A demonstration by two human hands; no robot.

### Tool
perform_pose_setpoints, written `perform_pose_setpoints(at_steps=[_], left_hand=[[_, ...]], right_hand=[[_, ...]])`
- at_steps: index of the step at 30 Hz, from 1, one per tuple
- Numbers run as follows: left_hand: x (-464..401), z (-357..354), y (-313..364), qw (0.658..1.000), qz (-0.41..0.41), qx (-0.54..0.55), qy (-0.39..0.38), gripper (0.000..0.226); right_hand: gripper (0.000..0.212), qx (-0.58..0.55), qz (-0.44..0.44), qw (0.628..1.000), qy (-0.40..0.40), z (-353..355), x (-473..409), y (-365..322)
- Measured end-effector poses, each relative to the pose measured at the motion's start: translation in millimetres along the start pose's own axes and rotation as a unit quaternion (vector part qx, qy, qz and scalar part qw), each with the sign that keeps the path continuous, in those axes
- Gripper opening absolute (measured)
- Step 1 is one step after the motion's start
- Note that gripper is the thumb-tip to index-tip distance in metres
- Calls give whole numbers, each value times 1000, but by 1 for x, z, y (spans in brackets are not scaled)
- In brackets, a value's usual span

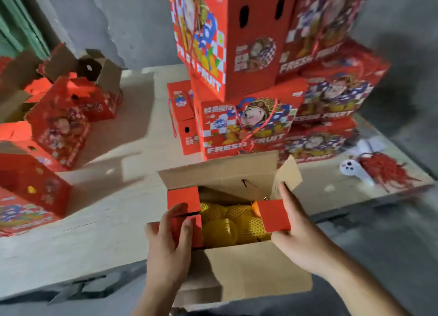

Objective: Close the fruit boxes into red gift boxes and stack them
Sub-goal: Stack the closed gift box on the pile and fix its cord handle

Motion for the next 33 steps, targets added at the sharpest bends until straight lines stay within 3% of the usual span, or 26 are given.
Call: perform_pose_setpoints(at_steps=[10, 17, 21, 25, 30, 33], left_hand=[[-35, -146, 97, 991, -102, -12, -81, 37], [-74, -227, 134, 981, -145, -16, -131, 44], [-91, -269, 133, 984, -109, -36, -136, 49], [-91, -312, 131, 987, -60, -15, -145, 58], [-92, -324, 120, 992, 50, -98, -66, 71], [-87, -329, 120, 994, 70, -63, -56, 70]], right_hand=[[105, -31, -41, 994, 93, 141, 1, 94], [95, -21, -39, 993, 108, 219, -41, 125], [96, 87, -7, 991, 106, 252, -80, 139], [82, 177, 44, 982, 56, 269, -111, 172], [64, 169, 153, 972, 50, 277, -118, 195], [53, 148, 202, 967, 38, 288, -122, 204]])
Point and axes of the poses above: each hand's wrist, its own x-axis away from the middle knuckle, its own z-axis out of the back of the hand, y = z × x, the point moved 4 cm from there along -x, towards the middle knuckle, and after that the axes turned 3 degrees about -y, right-handed, at the moved point
